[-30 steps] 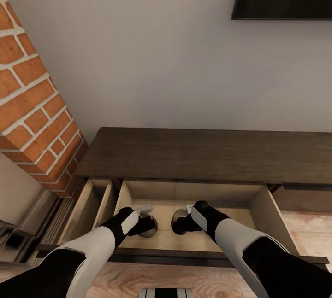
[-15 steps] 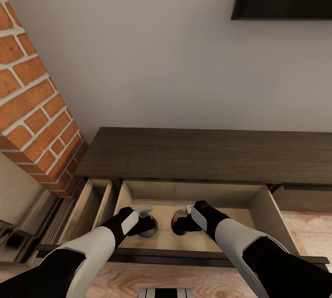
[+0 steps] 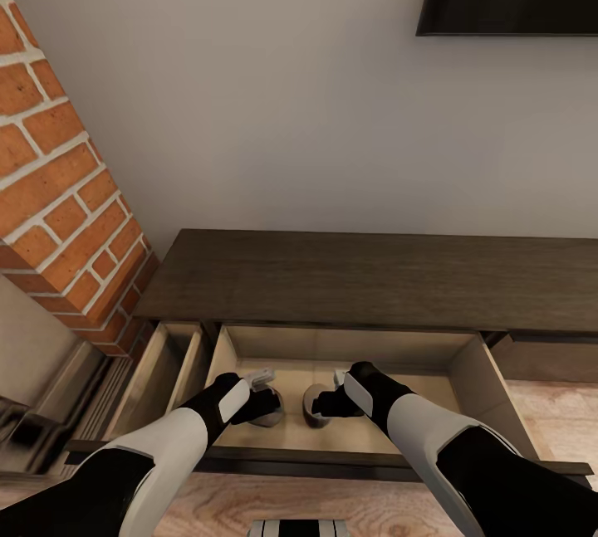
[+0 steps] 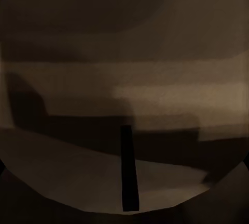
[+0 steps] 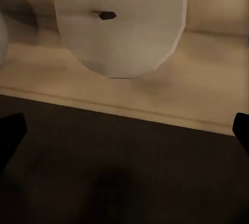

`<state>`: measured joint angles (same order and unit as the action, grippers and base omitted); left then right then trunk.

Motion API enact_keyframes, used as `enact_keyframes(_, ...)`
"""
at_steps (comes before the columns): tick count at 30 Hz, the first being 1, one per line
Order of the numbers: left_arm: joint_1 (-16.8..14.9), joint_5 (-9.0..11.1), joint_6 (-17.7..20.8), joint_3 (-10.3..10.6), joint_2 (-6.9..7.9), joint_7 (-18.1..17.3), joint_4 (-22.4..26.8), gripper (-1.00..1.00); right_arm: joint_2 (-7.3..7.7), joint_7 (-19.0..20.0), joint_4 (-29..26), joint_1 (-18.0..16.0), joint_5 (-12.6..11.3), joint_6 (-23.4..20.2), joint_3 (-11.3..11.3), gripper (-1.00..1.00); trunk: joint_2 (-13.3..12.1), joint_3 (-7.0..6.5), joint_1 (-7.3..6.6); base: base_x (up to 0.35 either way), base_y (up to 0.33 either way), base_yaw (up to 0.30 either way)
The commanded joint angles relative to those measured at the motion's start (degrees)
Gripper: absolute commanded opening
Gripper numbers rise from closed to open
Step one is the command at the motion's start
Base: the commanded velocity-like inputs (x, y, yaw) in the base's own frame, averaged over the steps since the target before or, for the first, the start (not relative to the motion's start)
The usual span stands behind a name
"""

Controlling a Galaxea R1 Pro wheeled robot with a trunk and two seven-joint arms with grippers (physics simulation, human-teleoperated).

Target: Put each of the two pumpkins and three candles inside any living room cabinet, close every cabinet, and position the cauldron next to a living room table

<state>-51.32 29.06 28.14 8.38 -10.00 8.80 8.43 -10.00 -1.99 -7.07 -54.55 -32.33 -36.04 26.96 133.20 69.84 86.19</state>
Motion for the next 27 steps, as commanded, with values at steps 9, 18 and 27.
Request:
enact_keyframes(9, 0.0, 0.6, 0.4, 0.4, 0.0, 0.4, 0.2, -1.0, 0.0, -0.2, 0.0, 0.0, -0.4, -0.2, 0.3, 1.0, 0.0, 0.04, -0.01, 0.0, 0.0, 0.0)
enact_keyframes(18, 0.0, 0.6, 0.5, 0.4, 0.0, 0.4, 0.2, 1.0, 0.0, -0.2, 0.0, 0.0, -0.4, -0.2, 0.3, 1.0, 0.0, 0.04, -0.01, 0.0, 0.0, 0.0)
enact_keyframes(27, 0.0, 0.6, 0.4, 0.4, 0.0, 0.4, 0.2, 1.0, 0.0, -0.2, 0.0, 0.0, -0.4, -0.2, 0.3, 1.0, 0.0, 0.04, -0.01, 0.0, 0.0, 0.0)
